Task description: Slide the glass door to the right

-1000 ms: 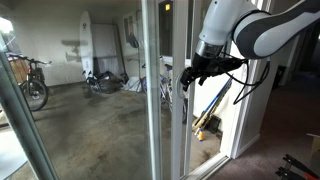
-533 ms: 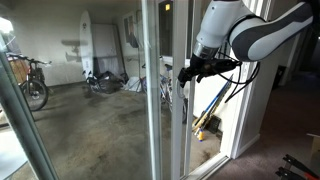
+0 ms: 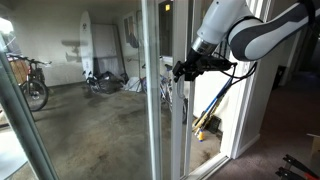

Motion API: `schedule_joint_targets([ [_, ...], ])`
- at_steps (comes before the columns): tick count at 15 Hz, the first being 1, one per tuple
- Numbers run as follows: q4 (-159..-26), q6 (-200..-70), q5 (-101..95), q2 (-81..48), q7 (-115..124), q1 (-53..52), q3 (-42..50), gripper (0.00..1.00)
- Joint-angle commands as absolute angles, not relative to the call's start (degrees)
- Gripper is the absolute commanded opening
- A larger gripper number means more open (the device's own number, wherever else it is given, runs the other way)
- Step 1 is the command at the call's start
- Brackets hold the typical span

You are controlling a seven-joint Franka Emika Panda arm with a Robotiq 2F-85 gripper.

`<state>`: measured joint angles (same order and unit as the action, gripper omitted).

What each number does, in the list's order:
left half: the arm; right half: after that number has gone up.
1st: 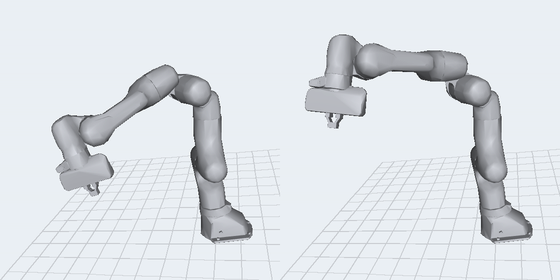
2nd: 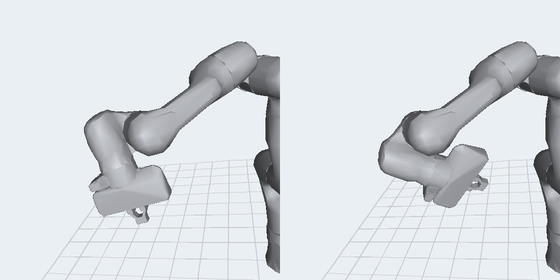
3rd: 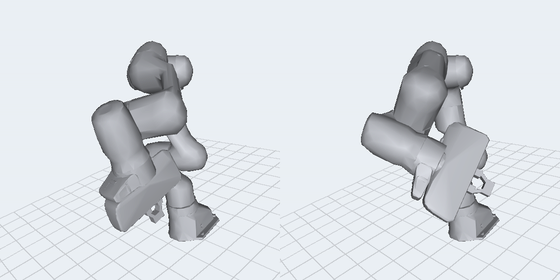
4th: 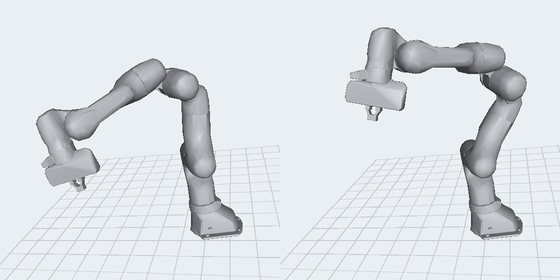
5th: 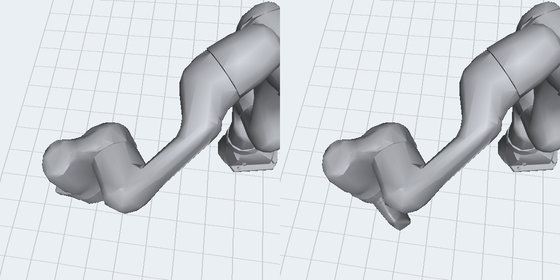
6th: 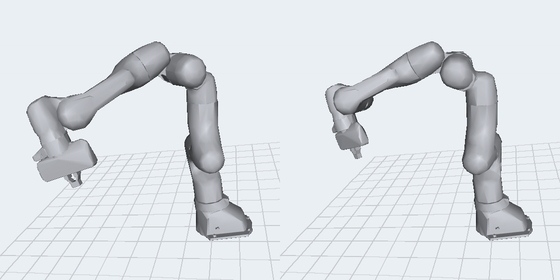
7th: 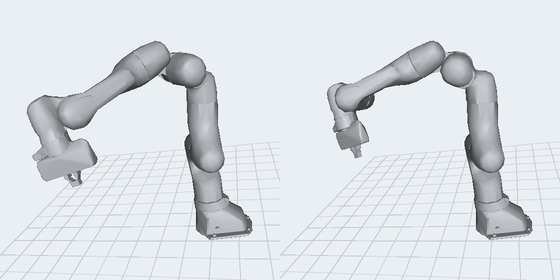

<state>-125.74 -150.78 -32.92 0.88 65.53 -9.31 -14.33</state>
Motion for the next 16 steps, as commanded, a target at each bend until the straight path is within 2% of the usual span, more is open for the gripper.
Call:
schedule_joint_targets([
  [1,-126.97,-153.71,-27.16,3.28,63.38,-9.99,-13.31,1.00],
  [5,-127.47,-154.14,-21.47,5.51,61.05,-9.75,-13.23,1.00],
  [16,-121.98,-138.71,-7.64,8.23,46.29,-8.38,-11.28,1.00],
])
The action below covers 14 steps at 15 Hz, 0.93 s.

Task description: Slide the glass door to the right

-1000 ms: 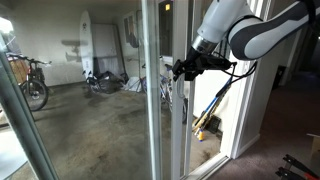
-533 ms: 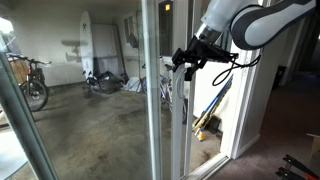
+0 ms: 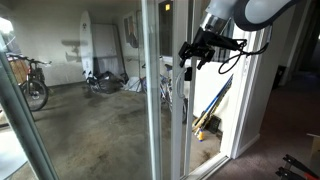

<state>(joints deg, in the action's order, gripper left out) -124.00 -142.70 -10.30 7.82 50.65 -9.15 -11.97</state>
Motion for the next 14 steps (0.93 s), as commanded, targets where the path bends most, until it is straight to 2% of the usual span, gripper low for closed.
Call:
schedule_joint_targets([
  [1,-120.56,-137.34,-6.65,7.55,44.68,-8.24,-10.78,1.00],
  [14,-109.86,-131.15,-6.44,-3.23,41.44,-8.07,-8.42,1.00],
])
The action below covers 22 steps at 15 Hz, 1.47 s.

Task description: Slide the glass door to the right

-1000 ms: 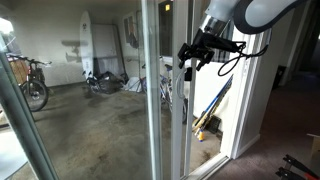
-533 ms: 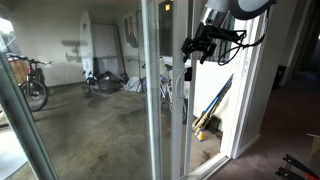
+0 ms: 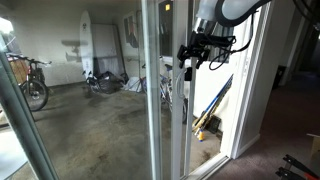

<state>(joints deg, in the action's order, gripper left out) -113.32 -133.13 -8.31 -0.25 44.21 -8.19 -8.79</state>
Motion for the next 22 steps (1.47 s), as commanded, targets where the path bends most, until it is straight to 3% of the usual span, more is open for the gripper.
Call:
schedule_joint_targets([
  [1,-109.60,-130.92,-6.42,-3.75,41.61,-8.12,-8.19,1.00],
  [14,-110.35,-125.17,-5.53,-3.73,39.71,-7.17,-5.59,1.00],
  [22,-117.06,-127.78,7.17,0.71,23.42,-3.71,-2.59,1.00],
])
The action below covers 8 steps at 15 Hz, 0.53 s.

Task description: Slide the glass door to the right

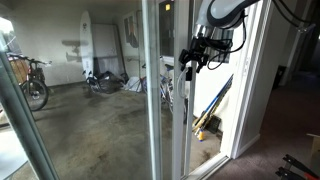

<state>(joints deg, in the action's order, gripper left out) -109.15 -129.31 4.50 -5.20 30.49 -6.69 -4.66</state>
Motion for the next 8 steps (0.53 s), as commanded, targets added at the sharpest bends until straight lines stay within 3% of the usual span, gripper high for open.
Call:
schedule_joint_targets([
  [1,-117.80,-128.06,7.94,1.18,22.56,-3.48,-2.28,1.00],
  [8,-119.59,-128.35,7.47,2.60,22.20,-2.55,-0.65,1.00],
])
